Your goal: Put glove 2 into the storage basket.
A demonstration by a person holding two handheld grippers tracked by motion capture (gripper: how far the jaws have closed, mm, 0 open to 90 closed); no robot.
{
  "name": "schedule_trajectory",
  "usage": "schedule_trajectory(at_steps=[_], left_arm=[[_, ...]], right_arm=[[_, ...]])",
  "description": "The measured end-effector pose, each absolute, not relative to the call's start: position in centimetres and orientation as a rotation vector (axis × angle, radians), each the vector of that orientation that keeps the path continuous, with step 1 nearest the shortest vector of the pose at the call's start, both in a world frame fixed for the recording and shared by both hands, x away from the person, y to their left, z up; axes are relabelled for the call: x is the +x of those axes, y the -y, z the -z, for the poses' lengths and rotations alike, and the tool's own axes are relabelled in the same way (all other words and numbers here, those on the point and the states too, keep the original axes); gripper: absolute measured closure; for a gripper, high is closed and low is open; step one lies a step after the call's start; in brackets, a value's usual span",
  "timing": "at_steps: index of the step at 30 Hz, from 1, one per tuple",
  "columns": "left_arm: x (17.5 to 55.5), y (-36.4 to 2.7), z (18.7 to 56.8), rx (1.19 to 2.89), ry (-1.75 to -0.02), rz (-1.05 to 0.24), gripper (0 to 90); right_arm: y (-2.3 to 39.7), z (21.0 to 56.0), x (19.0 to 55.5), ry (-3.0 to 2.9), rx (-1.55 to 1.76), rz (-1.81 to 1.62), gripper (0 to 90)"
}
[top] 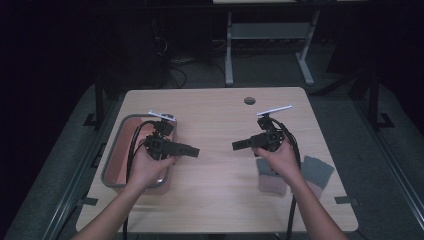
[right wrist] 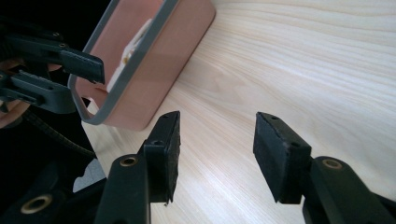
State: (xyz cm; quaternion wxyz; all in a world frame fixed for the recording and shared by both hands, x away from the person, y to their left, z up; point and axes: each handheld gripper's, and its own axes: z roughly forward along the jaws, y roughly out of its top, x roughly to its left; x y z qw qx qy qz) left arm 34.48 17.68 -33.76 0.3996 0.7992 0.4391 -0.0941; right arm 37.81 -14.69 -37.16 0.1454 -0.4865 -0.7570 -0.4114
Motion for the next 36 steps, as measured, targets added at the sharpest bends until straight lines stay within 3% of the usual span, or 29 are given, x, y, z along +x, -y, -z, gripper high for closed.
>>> schedule_trajectory(at_steps=[36], left_arm=[[34.4, -12.5, 34.7, 2.046, -1.013, 0.271, 41.9]], right_arm=[[22.0, 38.0, 35.3, 2.246, -1.540, 1.170, 48.3]])
